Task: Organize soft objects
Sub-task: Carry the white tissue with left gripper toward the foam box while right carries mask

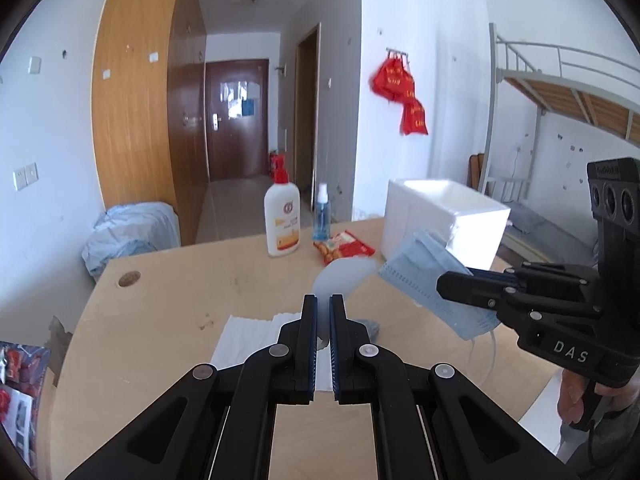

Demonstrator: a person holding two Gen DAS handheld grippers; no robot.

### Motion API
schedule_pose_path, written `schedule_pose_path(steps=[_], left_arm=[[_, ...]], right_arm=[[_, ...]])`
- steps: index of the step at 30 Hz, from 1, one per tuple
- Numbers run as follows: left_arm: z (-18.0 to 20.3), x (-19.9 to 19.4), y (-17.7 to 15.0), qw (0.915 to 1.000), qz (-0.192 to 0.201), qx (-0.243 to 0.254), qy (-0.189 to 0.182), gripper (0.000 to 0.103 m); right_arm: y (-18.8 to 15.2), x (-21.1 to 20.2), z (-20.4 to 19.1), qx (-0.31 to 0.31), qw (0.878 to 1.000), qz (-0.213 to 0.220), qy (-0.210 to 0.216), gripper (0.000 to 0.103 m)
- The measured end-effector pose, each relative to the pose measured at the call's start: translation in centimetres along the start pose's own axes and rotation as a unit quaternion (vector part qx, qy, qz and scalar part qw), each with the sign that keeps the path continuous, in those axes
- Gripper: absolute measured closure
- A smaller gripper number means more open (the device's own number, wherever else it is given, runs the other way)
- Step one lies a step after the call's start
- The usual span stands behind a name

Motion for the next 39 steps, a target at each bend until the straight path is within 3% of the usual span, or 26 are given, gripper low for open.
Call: schedule_pose_path(steps=[20,29,39], left_arm=[[2.6,-9.3,-0.6,0.9968,0.079,0.009,-0.001,0.097],[5.2,-9.0,-0.6,0.9956,0.078,0.033,-0.038,0.097],[9.3,-6.4,0.4,0.9898,0.072,0.056,-0.109,0.097]], right_arm=[[-1.2,-7.6,-2.7,-0.005,0.997,0.066,-0.029,0.094],[-2.4,-10.1,-1.7,0.013,0.993,0.08,-0.083,0.094],[-3.7,-13.1,1.3,0.051,0.982,0.087,-0.16,0.094]])
Point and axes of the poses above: each gripper's, at about its wrist camera, not at the fingertips, and x roughly the way its jaws point, z to its right, y to its top, the point moved 1 cm from there along x, roughly the way its jaws point, and after that the axes turned 1 degree about -y, right-handed, at the moved point
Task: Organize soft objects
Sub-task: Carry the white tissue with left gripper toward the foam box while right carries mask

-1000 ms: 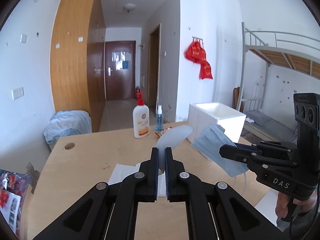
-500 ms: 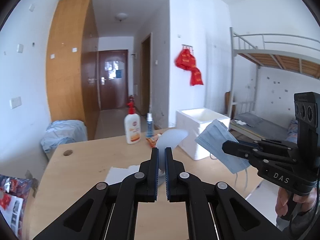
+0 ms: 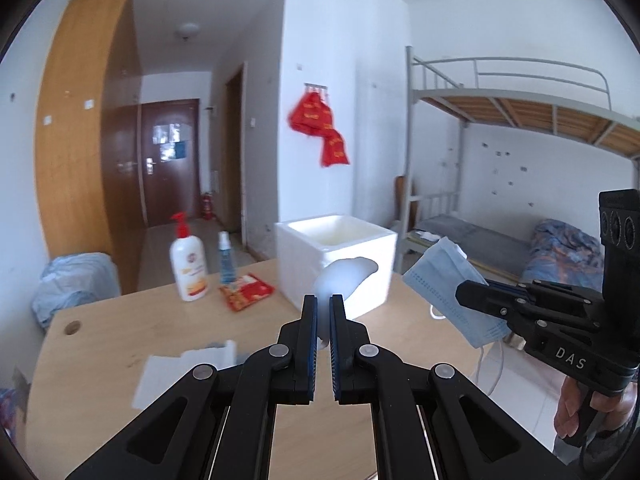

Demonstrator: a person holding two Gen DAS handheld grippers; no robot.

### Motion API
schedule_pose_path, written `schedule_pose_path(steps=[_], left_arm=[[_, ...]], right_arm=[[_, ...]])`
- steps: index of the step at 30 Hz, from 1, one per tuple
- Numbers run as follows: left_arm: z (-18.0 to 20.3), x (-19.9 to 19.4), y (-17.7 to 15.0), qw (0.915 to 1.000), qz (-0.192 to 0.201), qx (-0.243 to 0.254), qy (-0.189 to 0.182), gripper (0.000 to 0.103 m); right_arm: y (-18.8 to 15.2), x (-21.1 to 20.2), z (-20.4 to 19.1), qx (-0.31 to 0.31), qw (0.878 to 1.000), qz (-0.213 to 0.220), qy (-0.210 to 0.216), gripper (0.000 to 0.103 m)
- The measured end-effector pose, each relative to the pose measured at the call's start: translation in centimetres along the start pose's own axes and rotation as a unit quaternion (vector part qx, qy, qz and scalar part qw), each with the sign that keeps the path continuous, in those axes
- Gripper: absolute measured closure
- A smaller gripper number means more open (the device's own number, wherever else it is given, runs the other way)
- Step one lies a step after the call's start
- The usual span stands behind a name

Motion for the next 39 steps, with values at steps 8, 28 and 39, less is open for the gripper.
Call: schedule_pose_path(steps=[8,28,39], left_arm=[[2.5,2.5,0.5,0.9985,-0.012,0.02,-0.049,0.097],[3.0,5.4,1.6,0.998,-0.01,0.017,-0.06,0.097],[2.6,8.0,3.3,0.9984,-0.008,0.012,-0.054,0.097]], right_arm=[[0.0,-0.6,1.6,0.02,0.999,0.002,-0.046,0.094],[0.5,0.7,3.0,0.022,0.998,0.0,-0.059,0.094],[2.2,2.4,5.2,0.021,0.998,0.002,-0.061,0.094]])
Point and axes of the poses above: each gripper's, at about its wrist camera, not at the fingertips, and x roughly the way its jaws point, z to its right, y to its top, the point moved 1 cm from there along x, roughly the way its jaws point, and after that the axes turned 1 degree about -y, right-handed, at the moved point
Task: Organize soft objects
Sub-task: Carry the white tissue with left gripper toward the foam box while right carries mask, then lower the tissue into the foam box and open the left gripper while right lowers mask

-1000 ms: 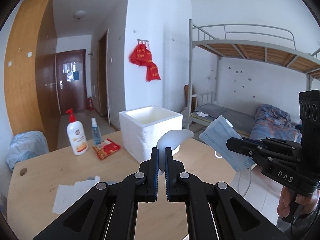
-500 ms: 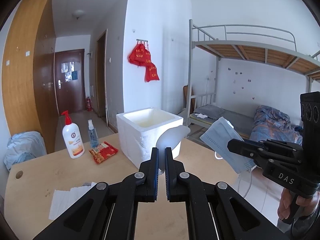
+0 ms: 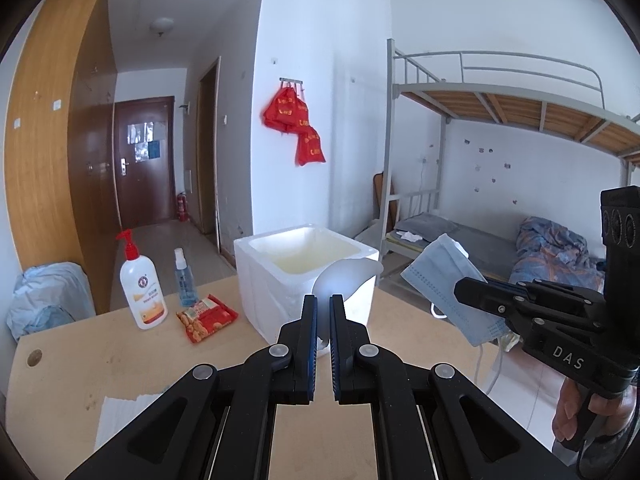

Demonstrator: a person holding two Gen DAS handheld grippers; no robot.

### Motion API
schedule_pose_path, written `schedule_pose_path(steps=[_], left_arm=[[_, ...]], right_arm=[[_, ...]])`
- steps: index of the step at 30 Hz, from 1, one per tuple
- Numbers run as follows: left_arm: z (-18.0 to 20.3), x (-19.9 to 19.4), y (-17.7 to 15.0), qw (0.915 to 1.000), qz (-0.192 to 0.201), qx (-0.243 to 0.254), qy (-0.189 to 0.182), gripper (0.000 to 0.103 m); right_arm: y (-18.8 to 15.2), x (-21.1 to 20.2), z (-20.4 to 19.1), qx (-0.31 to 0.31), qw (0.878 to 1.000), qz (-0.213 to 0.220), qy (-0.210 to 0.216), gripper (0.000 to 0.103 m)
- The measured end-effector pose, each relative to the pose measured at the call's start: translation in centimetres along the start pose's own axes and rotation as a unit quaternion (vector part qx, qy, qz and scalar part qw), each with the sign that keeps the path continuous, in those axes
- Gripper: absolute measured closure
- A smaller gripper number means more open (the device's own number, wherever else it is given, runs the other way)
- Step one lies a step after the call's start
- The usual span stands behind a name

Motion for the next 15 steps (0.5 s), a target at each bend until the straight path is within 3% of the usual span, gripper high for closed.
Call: schedule_pose_path(steps=[15], left_arm=[[-1.3,4.8,3.2,0.9999,-0.001,-0.012,0.005,0.097]], right_arm=[[2.7,4.6,2.3,-0.006,1.0,-0.008,0.005,0.094]])
Point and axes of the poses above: each gripper's, at about its wrist camera, not at the fingertips, and x roughly the way its jaws point, z to its right, y to its top, the point moved 1 cm from there along x, roughly the way its jaws point, and after that the axes turned 1 degree about -y, right-handed, at the moved point
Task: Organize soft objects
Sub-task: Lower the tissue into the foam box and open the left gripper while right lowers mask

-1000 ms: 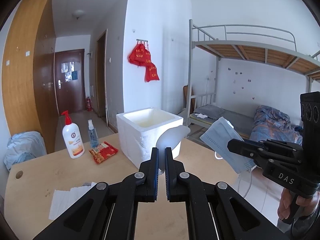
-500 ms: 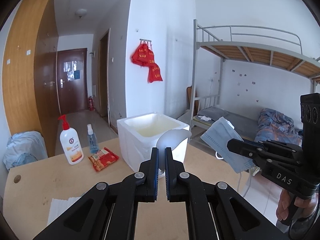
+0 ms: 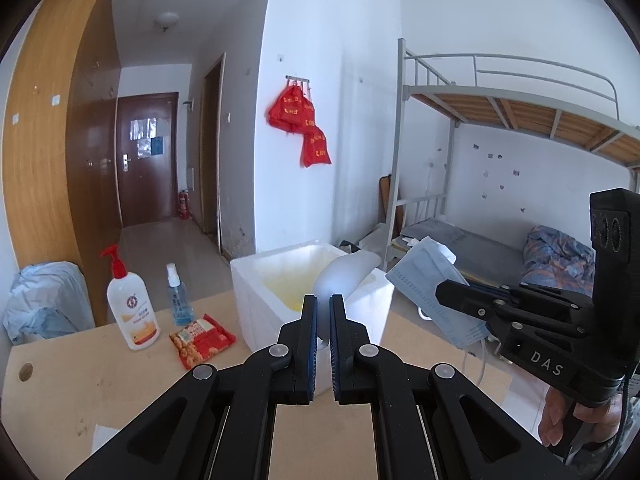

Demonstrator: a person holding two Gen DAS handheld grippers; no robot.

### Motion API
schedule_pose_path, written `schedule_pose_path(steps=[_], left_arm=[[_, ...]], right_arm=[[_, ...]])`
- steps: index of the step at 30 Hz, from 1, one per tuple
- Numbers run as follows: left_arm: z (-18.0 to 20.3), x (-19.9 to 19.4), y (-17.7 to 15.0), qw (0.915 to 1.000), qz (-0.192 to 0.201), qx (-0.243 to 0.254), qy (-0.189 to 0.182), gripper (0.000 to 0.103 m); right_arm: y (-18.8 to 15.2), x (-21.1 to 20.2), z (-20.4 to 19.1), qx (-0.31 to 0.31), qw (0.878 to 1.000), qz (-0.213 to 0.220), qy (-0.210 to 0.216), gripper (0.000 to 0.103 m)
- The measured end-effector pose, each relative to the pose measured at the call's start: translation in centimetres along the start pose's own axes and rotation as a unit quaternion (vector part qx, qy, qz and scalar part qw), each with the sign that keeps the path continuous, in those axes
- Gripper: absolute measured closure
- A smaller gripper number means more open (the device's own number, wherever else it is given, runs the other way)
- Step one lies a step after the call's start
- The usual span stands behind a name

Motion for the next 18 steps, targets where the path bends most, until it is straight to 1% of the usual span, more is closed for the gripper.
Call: schedule_pose_path(steps=[8,18], left_arm=[[-1.2,3.0,1.3,0.9999,-0.006,-0.009,0.007,0.097],[-2.0,6.9,2.9,0.9997,-0.017,-0.015,0.005,0.097]], right_arm=[[1.4,2.8,0.9,-0.004,1.0,-0.009,0.008,0.094],[1.9,5.2,2.0,0.006,1.0,-0.015,0.012,0.094]])
Point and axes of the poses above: each gripper's, at about its wrist camera, not at the fingertips, and x roughly the way its jaws point, z to its right, y to its top, the point moved 1 cm from there along x, roughly the way its jaws point, and after that the axes turned 1 degree about -y, right-handed, at the moved point
